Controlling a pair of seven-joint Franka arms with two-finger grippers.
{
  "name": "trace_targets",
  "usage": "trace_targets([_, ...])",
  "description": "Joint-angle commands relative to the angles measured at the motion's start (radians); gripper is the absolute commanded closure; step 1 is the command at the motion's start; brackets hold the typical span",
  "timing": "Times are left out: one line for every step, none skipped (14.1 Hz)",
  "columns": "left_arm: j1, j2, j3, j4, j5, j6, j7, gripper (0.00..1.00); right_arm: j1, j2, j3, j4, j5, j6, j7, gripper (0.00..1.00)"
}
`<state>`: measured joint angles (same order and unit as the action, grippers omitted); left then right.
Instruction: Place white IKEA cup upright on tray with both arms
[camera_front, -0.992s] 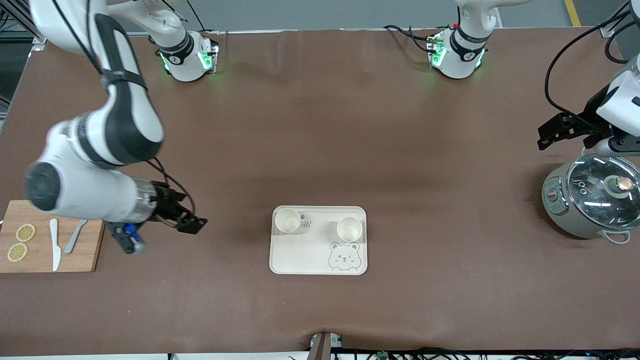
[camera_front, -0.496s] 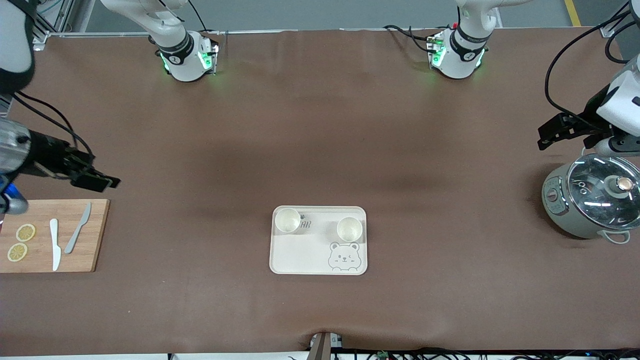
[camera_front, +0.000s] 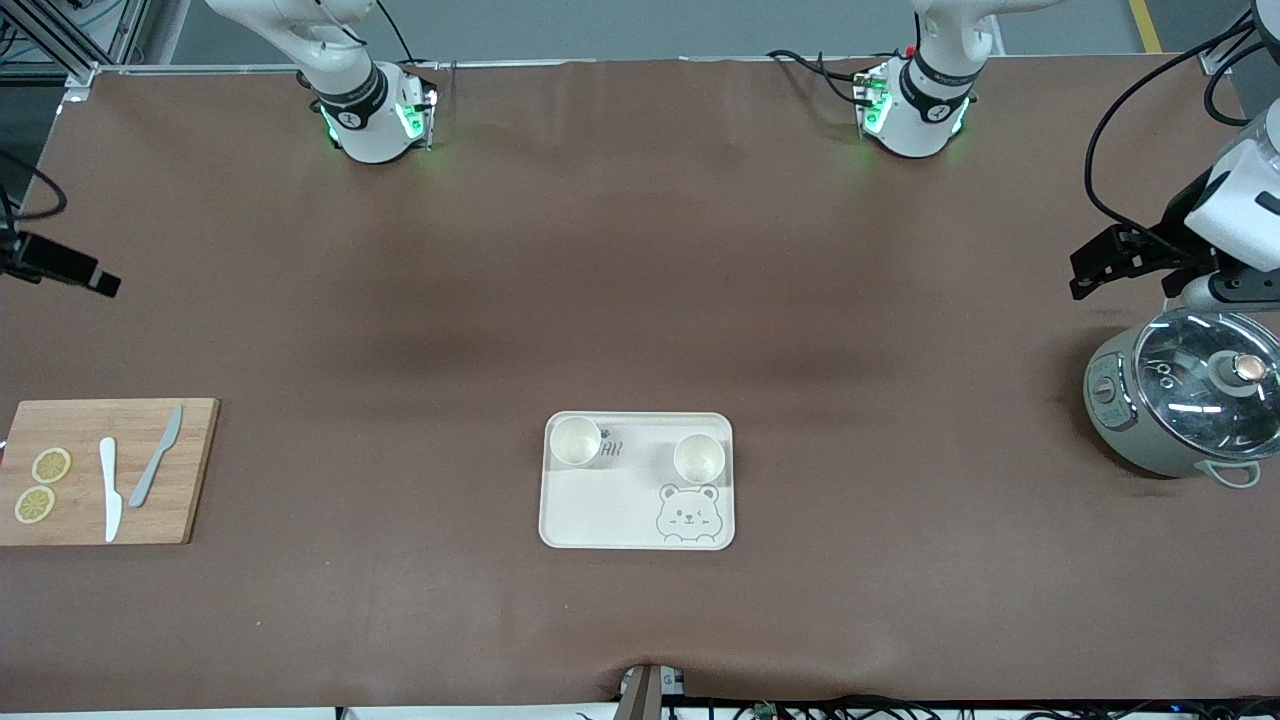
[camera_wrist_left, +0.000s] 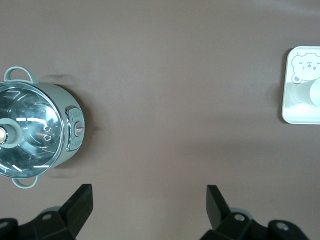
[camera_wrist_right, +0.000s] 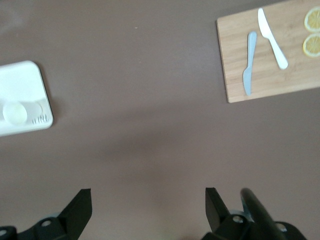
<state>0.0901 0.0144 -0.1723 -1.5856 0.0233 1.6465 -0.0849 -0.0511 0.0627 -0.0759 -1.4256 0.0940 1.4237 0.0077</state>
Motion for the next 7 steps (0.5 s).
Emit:
trace_targets([0.002,0.009,-0.003,0.023,0.001,-0.011,0.002,0.0,0.029,-0.124,0.028,-0.166,-0.085,0.07,-0.058,0.0])
trace_targets([0.0,0.012,-0.003,0.024,0.001,-0.011,0.002,0.0,0.033,-0.129,0.028,-0.174,-0.091,0.099,-0.069,0.0])
trace_targets([-0.001,0.012,-0.003,0.029,0.001,-0.011,0.002,0.0,0.039,-0.123,0.031,-0.165,-0.129,0.104,-0.093,0.0])
trace_targets([-0.001,0.018,-0.003,0.033,0.001,-0.011,0.002,0.0,0.048,-0.121,0.031,-0.159,-0.154,0.11,-0.1,0.0])
trace_targets([0.0,0.021,-0.003,0.035,0.001,-0.011,0.002,0.0,0.048,-0.118,0.031,-0.129,-0.154,0.116,-0.095,0.0])
trace_targets([0.0,0.021,-0.003,0.035,0.001,-0.011,-0.001,0.0,0.042,-0.107,0.03,-0.107,-0.152,0.118,-0.095,0.0])
trace_targets([0.0,0.021,-0.003,0.035,0.001,-0.013,0.0,0.0,0.04,-0.095,0.028,-0.096,-0.151,0.112,-0.095,0.0])
